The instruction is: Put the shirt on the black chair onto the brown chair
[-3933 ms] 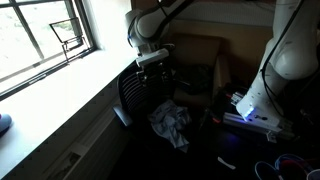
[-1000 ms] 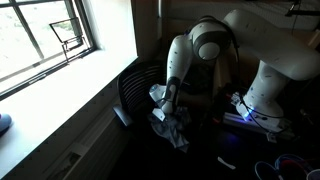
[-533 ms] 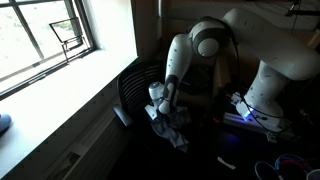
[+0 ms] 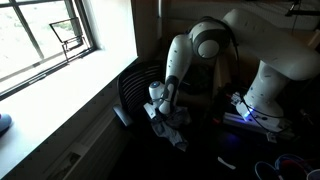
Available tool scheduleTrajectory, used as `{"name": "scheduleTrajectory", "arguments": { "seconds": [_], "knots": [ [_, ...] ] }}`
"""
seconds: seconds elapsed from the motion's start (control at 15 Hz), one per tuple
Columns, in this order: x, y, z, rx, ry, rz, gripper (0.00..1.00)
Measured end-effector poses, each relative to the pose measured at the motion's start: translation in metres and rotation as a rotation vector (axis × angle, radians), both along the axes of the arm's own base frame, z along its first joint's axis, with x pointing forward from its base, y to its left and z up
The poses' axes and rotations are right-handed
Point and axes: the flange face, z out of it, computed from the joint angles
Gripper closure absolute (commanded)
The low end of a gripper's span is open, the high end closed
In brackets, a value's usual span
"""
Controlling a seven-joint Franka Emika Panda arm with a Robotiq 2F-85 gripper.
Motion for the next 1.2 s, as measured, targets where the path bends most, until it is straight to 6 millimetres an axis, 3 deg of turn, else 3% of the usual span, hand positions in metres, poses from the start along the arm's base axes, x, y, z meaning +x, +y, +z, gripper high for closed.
{"name": "scheduleTrajectory", "arguments": {
  "seconds": [0.27,0.4,0.6,0.8,0.93,1.2],
  "knots": [
    [0.003,-0.001,0.001,0.015,0.013,0.020,1.00],
    [0.020,-0.011,0.020,0.029,-0.020,0.046,1.00],
    [0.054,-0.045,0.078,0.032,-0.182,0.046,1.00],
    [0.074,-0.090,0.142,-0.006,-0.376,0.006,1.00],
    [0.075,-0.120,0.181,-0.015,-0.479,-0.080,1.00],
    [0.055,-0.165,0.250,0.014,-0.641,-0.271,1.00]
  ]
}}
